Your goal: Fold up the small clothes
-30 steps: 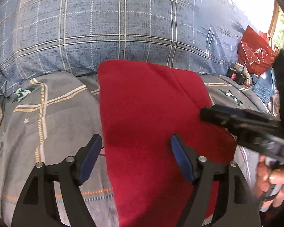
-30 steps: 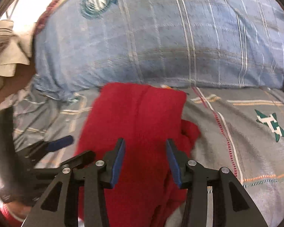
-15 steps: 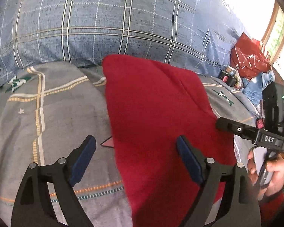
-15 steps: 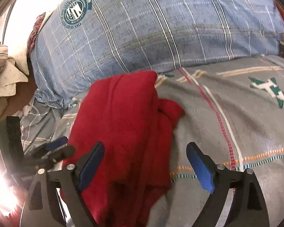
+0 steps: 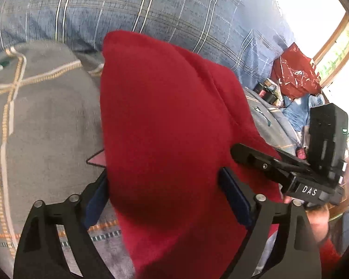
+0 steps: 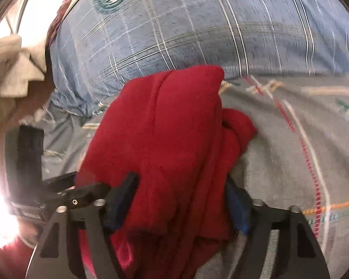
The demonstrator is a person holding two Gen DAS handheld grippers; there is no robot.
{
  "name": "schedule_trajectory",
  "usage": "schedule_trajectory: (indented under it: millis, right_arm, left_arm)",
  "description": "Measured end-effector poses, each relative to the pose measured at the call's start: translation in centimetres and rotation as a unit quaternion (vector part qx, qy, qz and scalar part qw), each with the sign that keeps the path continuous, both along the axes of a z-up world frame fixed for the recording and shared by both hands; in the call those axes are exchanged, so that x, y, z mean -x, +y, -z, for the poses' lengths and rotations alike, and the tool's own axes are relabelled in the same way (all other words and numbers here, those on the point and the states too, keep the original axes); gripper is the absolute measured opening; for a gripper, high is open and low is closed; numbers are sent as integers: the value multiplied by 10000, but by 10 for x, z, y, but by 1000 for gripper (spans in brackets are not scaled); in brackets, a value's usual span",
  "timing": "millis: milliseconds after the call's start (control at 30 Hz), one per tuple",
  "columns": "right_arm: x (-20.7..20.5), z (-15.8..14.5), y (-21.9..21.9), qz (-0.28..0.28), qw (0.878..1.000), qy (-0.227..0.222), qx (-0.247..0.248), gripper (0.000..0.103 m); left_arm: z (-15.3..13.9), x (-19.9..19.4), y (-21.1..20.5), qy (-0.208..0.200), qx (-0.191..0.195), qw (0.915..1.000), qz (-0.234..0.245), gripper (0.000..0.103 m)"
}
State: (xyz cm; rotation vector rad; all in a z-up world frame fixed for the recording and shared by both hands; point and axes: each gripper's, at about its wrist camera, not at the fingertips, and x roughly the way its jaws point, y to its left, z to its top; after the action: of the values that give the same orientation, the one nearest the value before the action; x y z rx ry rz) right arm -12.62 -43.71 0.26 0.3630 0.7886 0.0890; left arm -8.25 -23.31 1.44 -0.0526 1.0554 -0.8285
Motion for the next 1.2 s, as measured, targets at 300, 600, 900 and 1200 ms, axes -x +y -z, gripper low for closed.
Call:
schedule_trajectory:
  millis: [300,600,900,1200]
  right_arm:
    - [25,-39,26,-141,9990,-378,188,41]
    - [60,-41,77,-626,9975,-325,102,44]
    - [84,-41,82,-195,9989,-94,409,59]
    - [60,-31,133,-822,9878,111,1319,51]
  left_arm:
    - [-57,32,35,-246,297,9992,-62,67]
    - [-39,83,76,-240,-116,9992,-290,68]
    - [-29,95,80,-720,-769,9927,-585,79]
    - [-28,92,76,-1193,-1067,9823,-970,83]
